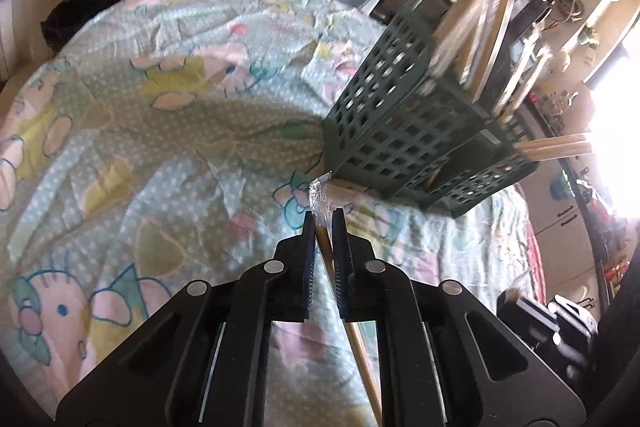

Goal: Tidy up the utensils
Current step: 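Lift both held chopsticks upright and carry them over the green caddy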

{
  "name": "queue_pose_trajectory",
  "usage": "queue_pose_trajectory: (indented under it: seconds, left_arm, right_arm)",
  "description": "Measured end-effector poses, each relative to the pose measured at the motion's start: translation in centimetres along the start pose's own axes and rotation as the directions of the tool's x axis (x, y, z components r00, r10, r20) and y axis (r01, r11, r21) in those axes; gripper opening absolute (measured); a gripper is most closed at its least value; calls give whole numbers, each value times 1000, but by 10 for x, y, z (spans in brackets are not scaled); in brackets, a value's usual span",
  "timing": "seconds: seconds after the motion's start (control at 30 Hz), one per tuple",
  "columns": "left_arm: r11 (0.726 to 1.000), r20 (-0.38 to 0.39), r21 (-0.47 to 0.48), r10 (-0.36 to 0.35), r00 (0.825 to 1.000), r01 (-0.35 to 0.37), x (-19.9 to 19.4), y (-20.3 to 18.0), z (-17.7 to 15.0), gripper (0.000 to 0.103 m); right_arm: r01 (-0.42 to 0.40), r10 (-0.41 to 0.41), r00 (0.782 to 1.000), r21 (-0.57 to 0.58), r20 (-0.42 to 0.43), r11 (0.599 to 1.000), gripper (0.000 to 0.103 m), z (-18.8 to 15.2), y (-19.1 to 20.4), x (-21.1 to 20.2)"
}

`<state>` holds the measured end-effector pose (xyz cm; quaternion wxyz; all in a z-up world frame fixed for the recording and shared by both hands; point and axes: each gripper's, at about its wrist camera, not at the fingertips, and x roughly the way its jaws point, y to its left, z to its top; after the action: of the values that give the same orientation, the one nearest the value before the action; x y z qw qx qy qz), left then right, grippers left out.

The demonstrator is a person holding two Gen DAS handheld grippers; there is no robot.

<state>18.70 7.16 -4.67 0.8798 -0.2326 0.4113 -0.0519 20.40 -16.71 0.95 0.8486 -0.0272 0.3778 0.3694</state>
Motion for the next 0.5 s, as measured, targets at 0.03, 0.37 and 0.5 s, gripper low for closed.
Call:
queue_pose_trajectory:
  seconds: [0.03,0.37,0.5]
  left_arm:
    - [1000,12,8,-3,1000,3,-6,-3,0,5]
    - [991,118,108,-96,988,83,-62,-46,7,4]
    - [984,151,149,-124,981,101,-78,-64,11,4]
  right_arm:
    - [-2,2,1000,-1,18,1000,6,4,0,-5]
    - [-1,6,987,-34,161,999,6,23,21,-44]
    - [6,4,977,-44,212,999,6,33,28,-59]
